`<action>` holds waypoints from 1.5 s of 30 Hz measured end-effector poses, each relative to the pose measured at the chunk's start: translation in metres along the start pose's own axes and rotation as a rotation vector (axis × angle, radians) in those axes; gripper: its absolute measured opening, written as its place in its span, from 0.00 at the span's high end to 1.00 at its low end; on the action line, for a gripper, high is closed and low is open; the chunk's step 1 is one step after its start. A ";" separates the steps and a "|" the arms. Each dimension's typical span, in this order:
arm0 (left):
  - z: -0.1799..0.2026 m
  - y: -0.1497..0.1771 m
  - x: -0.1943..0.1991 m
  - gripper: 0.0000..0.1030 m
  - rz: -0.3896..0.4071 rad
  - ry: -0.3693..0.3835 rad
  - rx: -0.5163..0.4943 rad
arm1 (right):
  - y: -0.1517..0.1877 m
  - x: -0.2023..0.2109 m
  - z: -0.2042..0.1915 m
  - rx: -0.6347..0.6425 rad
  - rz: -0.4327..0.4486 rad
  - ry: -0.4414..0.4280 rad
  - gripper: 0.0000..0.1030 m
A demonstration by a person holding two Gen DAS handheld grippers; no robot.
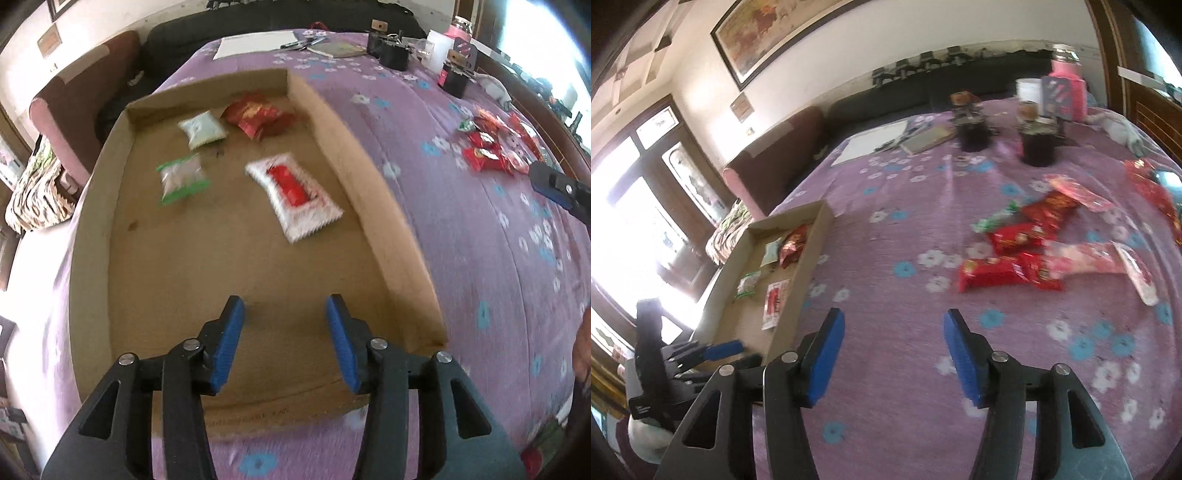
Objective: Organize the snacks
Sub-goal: 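Move the right tool back to the pile and grasp a pink candy bar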
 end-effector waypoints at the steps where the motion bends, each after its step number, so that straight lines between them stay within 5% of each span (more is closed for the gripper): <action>1: -0.004 0.007 0.002 0.53 -0.007 0.006 0.006 | 0.002 0.002 0.006 -0.012 -0.002 0.002 0.44; 10: -0.023 0.034 0.015 0.49 -0.009 0.056 0.065 | 0.006 0.019 0.052 -0.100 0.020 0.035 0.44; 19: -0.002 0.023 0.107 0.49 0.252 0.230 0.045 | 0.000 0.061 0.121 -0.172 0.102 0.170 0.40; 22: 0.021 0.009 0.119 0.38 0.299 0.309 0.020 | -0.006 0.066 0.145 -0.222 0.120 0.192 0.40; 25: 0.045 -0.003 0.121 0.38 0.319 0.342 -0.009 | -0.025 0.066 0.165 -0.246 0.146 0.239 0.39; 32: 0.089 -0.017 0.110 0.38 0.282 0.382 -0.037 | -0.107 0.007 0.168 -0.157 0.040 0.291 0.39; 38: 0.096 -0.017 0.105 0.38 0.245 0.364 -0.029 | -0.145 -0.065 0.159 -0.125 -0.057 0.329 0.42; 42: 0.091 -0.018 0.099 0.38 0.235 0.357 -0.010 | -0.141 -0.094 0.158 -0.127 -0.157 0.328 0.72; 45: 0.087 -0.018 0.094 0.38 0.228 0.363 0.006 | -0.128 -0.088 0.148 -0.102 -0.159 0.272 0.74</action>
Point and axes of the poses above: each gripper's, at about its wrist camera, not at the fingertips, and x roughly against the way its jaws point, z to its right, y to its underside, the point moved 3 cm from there along -x, roughly the way its jaws point, and after that the axes turned 5 degrees about -z, right-handed, at the moved point
